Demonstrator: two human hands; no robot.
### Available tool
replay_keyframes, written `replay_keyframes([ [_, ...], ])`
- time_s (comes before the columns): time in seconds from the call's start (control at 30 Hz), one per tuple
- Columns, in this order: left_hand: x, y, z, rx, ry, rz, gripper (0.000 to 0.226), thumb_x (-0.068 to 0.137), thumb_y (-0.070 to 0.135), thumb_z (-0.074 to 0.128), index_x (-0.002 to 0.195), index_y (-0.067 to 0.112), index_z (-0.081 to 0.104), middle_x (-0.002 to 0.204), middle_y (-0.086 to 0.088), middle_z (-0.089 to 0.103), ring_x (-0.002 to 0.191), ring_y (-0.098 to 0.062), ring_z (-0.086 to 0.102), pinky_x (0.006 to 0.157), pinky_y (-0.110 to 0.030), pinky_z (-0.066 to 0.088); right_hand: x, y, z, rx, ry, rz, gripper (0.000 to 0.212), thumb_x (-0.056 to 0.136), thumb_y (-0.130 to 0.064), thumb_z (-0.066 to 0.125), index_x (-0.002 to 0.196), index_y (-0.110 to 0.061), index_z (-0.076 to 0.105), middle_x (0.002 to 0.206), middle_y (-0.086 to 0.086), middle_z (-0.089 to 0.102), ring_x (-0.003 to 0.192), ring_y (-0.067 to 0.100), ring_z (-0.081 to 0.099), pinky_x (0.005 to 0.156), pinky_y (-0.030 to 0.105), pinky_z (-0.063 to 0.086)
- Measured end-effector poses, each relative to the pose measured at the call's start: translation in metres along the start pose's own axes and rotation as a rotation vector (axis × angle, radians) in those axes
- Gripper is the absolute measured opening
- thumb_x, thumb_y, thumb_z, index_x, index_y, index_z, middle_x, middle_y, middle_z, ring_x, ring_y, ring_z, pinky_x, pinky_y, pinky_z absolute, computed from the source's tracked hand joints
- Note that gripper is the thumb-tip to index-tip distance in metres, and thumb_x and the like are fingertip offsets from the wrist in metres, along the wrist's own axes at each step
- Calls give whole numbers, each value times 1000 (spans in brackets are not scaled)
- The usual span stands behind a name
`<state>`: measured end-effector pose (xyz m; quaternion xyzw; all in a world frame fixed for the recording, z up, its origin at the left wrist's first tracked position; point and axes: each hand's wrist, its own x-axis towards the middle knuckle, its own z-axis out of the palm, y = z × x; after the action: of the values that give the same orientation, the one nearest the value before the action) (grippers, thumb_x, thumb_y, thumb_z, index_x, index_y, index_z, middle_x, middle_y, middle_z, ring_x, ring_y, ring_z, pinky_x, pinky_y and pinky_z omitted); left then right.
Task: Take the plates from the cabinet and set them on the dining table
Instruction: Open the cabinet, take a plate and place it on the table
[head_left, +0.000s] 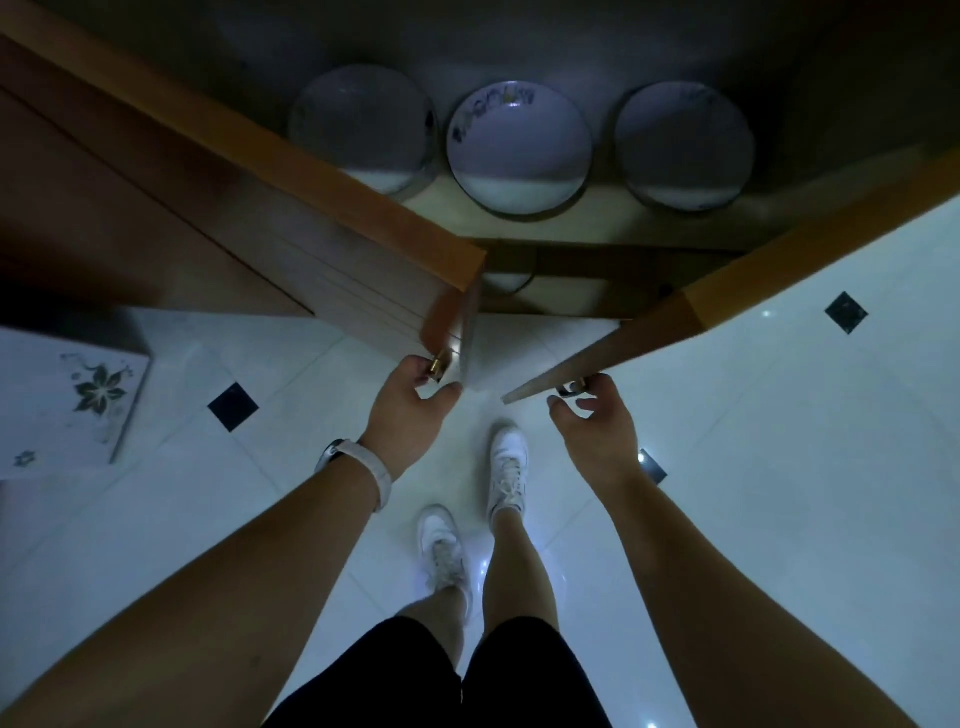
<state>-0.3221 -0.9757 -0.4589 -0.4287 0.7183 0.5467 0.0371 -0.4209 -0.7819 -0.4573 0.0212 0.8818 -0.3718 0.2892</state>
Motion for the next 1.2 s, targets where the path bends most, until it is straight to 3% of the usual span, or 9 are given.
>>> replay_keyframes([
  [0.17,-37,-30,-15,-18,61,-8,40,75,45,73,100,16,60,101,-5,64,96,-18,60,87,-34,48,-30,20,-17,-9,76,-40,32,84,-37,73,107,-27,53,100,-15,61,91,7,56,70,16,40],
  [0.23,-49,-41,-23,-7,93,-2,34,73,44,75,94,18,65,96,-3,67,94,-17,62,89,-36,49,-38,28,-19,29,111,-31,27,83,-37,74,100,-28,54,96,-13,63,89,9,60,70,16,40],
  [0.33,-64,-51,-37,-13,147,30,16,76,29,81,80,34,67,91,9,70,94,-11,63,87,-21,46,-48,42,-20,93,145,2,28,82,-40,74,98,-25,57,99,-3,67,92,16,65,76,24,44],
  [0.43,-80,-58,-50,22,183,101,32,77,18,81,75,44,62,84,26,65,88,6,60,83,-4,37,-56,54,-21,147,211,9,34,82,-41,73,107,-26,56,107,-1,67,99,18,65,79,21,44],
  [0.57,-96,-70,-65,74,203,156,37,80,13,78,83,42,55,81,35,63,84,23,53,81,6,31,-65,71,-25,137,267,32,24,77,-56,69,94,-48,53,108,-14,66,95,23,67,85,40,56],
  [0.63,-100,-82,-73,100,233,133,24,81,21,78,88,32,58,88,24,64,84,13,55,85,-3,37,-71,78,-30,122,291,52,28,78,-56,68,99,-44,55,108,-12,65,101,23,65,87,39,53],
  [0.73,-105,-97,-80,141,286,84,25,82,30,76,99,21,60,94,11,64,93,-5,57,89,-24,42,-77,89,-37,74,335,83,47,83,-50,67,121,-25,54,119,-6,61,112,15,57,89,32,43],
  [0.97,-112,-129,-95,184,425,-40,41,85,32,62,118,9,58,119,-13,63,111,-30,59,91,-33,41,-89,123,-66,10,346,143,43,87,-50,61,117,-19,56,102,-8,61,98,13,57,83,31,38],
  [1.2,-138,-133,-100,63,515,-93,55,89,34,62,137,21,40,134,-6,53,120,-23,51,97,-34,40,-100,157,-97,-62,358,201,52,91,-52,54,127,-14,54,126,5,59,116,27,56,89,36,40],
])
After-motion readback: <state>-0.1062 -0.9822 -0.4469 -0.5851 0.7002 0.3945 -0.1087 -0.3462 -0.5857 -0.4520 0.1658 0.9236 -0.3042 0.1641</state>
